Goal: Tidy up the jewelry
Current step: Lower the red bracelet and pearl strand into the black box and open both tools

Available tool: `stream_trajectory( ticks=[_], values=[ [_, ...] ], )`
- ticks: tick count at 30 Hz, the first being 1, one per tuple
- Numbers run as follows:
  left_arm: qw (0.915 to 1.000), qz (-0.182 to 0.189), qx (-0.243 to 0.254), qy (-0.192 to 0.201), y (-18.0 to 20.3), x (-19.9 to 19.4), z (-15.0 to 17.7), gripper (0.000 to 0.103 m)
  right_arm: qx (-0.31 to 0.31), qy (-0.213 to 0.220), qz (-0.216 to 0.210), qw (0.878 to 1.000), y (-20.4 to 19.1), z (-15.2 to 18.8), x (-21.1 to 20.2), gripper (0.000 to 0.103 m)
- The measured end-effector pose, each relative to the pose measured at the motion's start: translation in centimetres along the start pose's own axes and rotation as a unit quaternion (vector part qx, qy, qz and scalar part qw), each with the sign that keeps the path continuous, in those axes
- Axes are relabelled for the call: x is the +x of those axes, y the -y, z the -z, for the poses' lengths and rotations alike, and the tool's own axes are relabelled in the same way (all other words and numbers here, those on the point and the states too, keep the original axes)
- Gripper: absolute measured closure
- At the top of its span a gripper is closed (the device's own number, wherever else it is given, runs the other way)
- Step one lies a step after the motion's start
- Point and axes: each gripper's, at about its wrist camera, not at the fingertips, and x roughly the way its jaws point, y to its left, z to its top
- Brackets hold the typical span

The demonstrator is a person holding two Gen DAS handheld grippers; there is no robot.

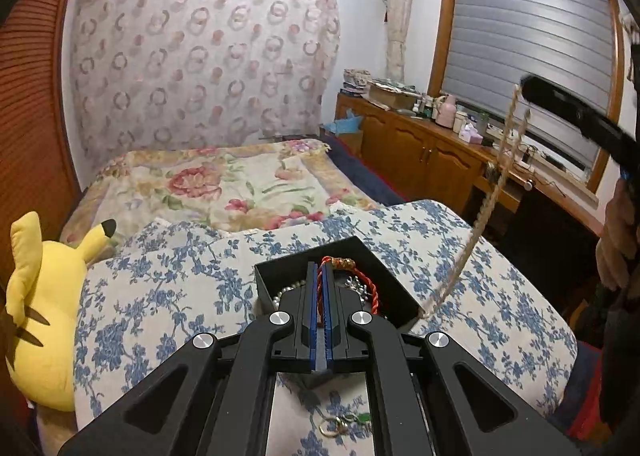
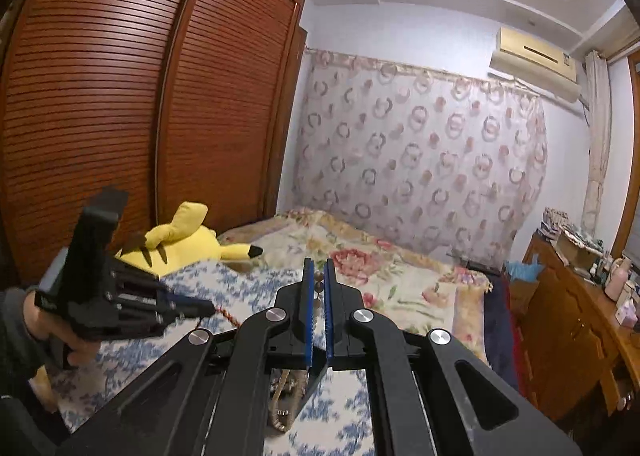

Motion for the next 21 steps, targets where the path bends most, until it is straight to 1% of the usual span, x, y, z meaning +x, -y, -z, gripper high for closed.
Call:
stream_trajectory(
  ticks=[4, 10, 16, 21],
  values=[
    [1.0, 0.004, -0.005, -0.004, -0.3, 1.0, -0.2, 0.101, -0.004, -0.002, -0.006, 1.0, 0.3, -0.9, 2.3, 0.098],
    [0.9999, 0.003, -0.005, -0.012, -0.6, 2.4, -0.4, 0.101, 0.002, -0.015, -0.011, 1.0, 1.3, -0.6, 5.8, 0.098],
    [0.9997, 0.005, -0.01, -0.023, -1.2, 3.7, -0.4, 0.101, 0.008, -0.037, -0.016, 0.999, 2.0, 0.6, 8.9, 0.098],
    [0.9992, 0.004, -0.012, -0.037, -1.5, 5.0, -0.1, 0.101, 0.019, -0.074, -0.029, 0.997, 2.1, 3.0, 11.7, 0.098]
  ],
)
